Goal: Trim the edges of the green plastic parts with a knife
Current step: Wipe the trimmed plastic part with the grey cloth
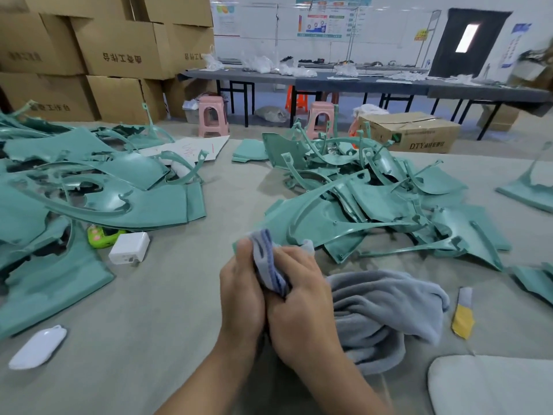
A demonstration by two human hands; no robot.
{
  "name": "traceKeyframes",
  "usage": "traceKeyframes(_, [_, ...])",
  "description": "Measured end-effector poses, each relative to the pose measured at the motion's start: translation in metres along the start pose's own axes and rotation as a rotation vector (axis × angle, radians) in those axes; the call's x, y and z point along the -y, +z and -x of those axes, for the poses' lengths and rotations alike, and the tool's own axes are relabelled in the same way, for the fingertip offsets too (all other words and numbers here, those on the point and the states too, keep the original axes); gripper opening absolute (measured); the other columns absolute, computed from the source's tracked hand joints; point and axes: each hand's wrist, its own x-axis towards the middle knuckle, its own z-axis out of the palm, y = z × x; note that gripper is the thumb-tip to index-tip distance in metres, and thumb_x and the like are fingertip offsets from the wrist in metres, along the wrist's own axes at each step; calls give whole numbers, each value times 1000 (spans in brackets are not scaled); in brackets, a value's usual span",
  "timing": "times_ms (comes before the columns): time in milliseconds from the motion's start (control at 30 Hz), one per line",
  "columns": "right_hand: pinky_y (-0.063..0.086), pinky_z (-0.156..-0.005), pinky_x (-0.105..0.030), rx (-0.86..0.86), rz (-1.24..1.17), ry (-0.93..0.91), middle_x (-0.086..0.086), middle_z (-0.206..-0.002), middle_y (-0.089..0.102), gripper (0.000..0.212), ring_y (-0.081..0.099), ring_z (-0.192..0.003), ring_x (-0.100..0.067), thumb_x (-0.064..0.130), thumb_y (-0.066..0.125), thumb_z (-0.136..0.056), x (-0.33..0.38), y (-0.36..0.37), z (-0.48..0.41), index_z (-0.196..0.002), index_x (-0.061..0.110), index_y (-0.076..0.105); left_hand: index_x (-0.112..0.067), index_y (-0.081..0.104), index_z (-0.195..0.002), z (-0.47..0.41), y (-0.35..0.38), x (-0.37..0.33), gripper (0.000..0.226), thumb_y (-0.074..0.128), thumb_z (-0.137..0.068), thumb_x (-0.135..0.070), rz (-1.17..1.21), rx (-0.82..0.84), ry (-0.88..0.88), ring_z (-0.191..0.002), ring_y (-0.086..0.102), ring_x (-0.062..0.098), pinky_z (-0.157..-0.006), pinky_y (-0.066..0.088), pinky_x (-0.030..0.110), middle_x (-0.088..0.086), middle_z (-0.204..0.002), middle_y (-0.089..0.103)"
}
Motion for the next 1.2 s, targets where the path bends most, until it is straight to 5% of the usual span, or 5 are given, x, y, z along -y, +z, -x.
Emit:
traceKeyframes(267, [53, -81, -33, -173, -78, 61, 17, -97, 61, 16, 62, -94, -10, 32, 65, -87, -11, -1, -17, -99, 42, 67, -16, 77, -103, 12, -3, 8, 50, 53, -88, -57, -47, 101, -12, -98, 72, 29, -83, 58, 41, 15, -99, 76])
traceKeyframes(567, [49, -87, -29, -13, 76, -41, 12, -98, 66, 29, 59, -96, -12, 18, 65, -82, -5, 6, 0, -108, 25, 76, -20, 75, -68, 4, -5, 5, 51, 47, -103, -44, -67, -33, -11, -65, 69, 17, -55, 54, 27, 4, -69, 72])
traceKeyframes(800, [42, -73, -33, -215, 222, 64, 10, -85, 57, 11, 54, -87, -23, 20, 67, -88, -13, -3, -29, -82, 25, 59, -15, 79, -100, 6, 0, 8, 43, 50, -95, -46, -30, 44, -89, -95, 74, 29, -76, 61, 35, 18, -100, 76])
traceKeyframes(1000, [46, -83, -31, -8, 277, -73, 7, -97, 68, 25, 51, -95, -18, 16, 67, -78, -11, 9, 1, -101, 21, 75, -14, 71, -89, -2, -6, 1, 42, 52, -99, -50, 87, -17, -253, -72, 68, 19, -70, 53, 35, 6, -78, 69])
traceKeyframes(1200, [43, -91, -39, -153, 442, 81, 3, -117, 62, 13, 44, -104, -24, 17, 63, -92, -19, -8, -39, -104, 18, 69, -14, 81, -94, 5, 6, 7, 45, 46, -103, -41, 118, -40, -253, -97, 73, 31, -79, 60, 38, 19, -105, 75])
